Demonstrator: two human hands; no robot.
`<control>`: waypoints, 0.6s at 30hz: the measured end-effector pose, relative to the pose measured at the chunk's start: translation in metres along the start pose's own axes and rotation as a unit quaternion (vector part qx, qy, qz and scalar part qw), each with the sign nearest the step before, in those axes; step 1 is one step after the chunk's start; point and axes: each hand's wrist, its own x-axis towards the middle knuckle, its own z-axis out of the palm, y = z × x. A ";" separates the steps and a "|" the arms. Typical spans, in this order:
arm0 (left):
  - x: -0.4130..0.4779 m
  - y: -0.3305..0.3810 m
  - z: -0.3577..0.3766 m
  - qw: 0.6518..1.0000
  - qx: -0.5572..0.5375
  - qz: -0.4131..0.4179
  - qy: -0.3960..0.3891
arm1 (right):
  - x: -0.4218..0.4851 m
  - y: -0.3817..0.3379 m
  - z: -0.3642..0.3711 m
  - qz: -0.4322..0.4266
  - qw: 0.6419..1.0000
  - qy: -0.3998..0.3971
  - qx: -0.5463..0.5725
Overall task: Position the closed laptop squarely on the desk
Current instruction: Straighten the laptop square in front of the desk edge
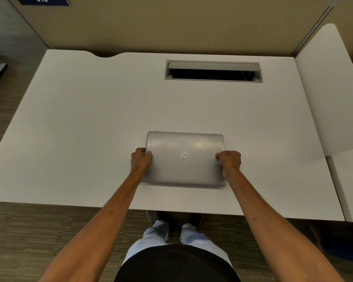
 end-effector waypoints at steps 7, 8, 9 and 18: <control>-0.001 -0.002 0.001 1.000 0.002 -0.005 -0.001 | 0.001 0.002 -0.002 0.001 1.000 -0.006 0.003; -0.001 -0.002 0.001 1.000 0.003 -0.006 -0.001 | 0.001 0.002 -0.002 0.001 1.000 -0.007 0.005; -0.001 -0.002 0.001 1.000 0.004 -0.006 -0.002 | 0.001 0.003 -0.002 0.000 1.000 -0.008 0.006; 0.000 -0.004 0.001 1.000 0.000 -0.007 -0.009 | 0.007 0.007 0.000 -0.002 1.000 -0.002 0.016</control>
